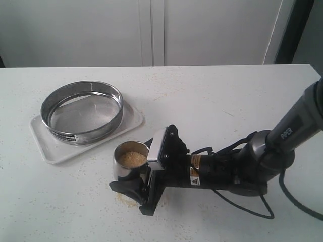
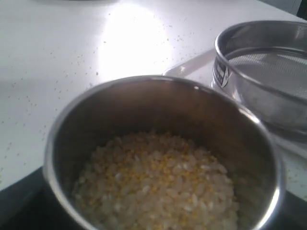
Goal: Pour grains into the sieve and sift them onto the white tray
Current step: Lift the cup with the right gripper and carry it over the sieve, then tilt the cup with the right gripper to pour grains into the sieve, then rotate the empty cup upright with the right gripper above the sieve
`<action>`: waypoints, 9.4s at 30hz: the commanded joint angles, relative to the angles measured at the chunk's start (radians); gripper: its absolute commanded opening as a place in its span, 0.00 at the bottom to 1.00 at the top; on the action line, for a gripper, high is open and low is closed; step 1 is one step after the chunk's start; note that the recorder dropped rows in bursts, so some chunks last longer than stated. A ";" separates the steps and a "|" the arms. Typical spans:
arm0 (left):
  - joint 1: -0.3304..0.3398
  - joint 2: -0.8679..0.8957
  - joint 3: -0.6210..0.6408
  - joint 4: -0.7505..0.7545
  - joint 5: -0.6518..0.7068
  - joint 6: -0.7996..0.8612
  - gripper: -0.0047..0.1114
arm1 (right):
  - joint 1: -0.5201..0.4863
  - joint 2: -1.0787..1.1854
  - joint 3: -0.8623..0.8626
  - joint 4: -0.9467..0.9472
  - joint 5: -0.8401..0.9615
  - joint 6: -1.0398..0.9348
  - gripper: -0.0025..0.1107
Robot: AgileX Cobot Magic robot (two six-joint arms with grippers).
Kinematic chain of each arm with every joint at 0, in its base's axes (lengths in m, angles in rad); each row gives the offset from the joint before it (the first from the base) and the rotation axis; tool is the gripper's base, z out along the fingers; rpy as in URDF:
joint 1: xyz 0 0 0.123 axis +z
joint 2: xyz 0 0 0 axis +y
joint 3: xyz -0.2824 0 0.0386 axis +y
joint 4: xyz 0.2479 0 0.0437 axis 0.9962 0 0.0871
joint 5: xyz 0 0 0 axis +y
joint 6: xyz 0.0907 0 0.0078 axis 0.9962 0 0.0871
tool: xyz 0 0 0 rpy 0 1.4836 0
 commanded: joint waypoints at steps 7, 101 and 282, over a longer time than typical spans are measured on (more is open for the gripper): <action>0.003 -0.005 0.003 -0.007 0.002 -0.004 0.04 | 0.023 -0.202 -0.060 -0.019 0.246 0.167 0.02; 0.003 -0.005 0.003 -0.007 0.002 -0.004 0.04 | 0.378 0.389 -1.473 -0.246 2.008 -0.156 0.02; 0.003 -0.005 0.003 -0.007 0.002 -0.004 0.04 | 0.429 0.463 -1.469 -0.841 2.236 -0.376 0.02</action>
